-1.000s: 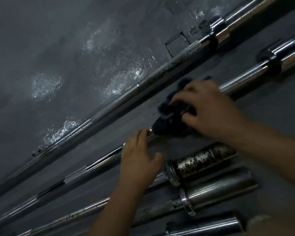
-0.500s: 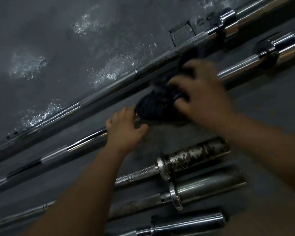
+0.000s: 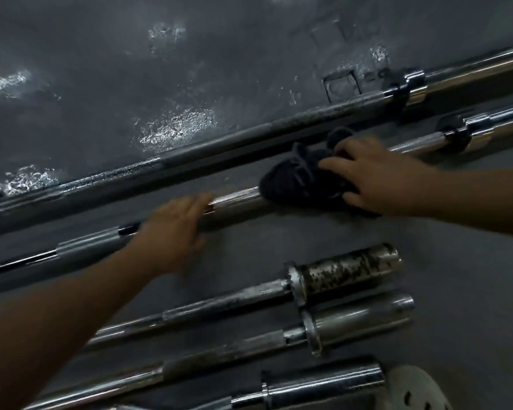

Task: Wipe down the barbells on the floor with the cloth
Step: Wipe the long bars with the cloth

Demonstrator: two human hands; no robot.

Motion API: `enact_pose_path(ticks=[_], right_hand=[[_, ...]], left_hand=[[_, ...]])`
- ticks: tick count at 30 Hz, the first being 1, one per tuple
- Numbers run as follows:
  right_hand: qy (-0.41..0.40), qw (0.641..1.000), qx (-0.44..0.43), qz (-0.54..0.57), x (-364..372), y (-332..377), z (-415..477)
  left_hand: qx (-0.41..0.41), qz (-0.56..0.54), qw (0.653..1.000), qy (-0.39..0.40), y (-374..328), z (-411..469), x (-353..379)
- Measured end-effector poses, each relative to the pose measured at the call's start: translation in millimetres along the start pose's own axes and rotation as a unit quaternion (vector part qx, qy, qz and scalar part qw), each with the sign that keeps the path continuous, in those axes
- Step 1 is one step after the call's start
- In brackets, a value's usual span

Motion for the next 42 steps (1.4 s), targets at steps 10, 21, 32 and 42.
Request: enact_pose_path(ticks=[10,21,32,42], right_hand=[[-0.145,0.926,0.275,0.215,-12.7,220.7,57.3],[-0.154,0.790,0.564,0.186,11.7,126.2,33.7],[-0.119,0.866,0.458,0.159,-6.3,143.7,43.9],[-0.102,0.936,0.300,0.153,-27.2,262.9,95.0]], left_hand=[[-0.042,-0.022,0.996,0.081,73.6,2.4,-13.2],[0.052,0.025,0.997,-0.058,70.0,-11.8,-11.9],[0.031,-0.037,0.993,-0.106,101.4,-59.3,-2.9],[-0.071,-0.045,0.996,0.033,108.9,-37.4,-19.6]])
Point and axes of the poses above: each hand's wrist, its own z-axis towards the middle knuckle, its own x-axis out of the palm, y = z × x, the point moved 4 cm from there along z, towards the middle knuckle, and after that the axes turned 13 degrees about -z, right-handed, at the moved point
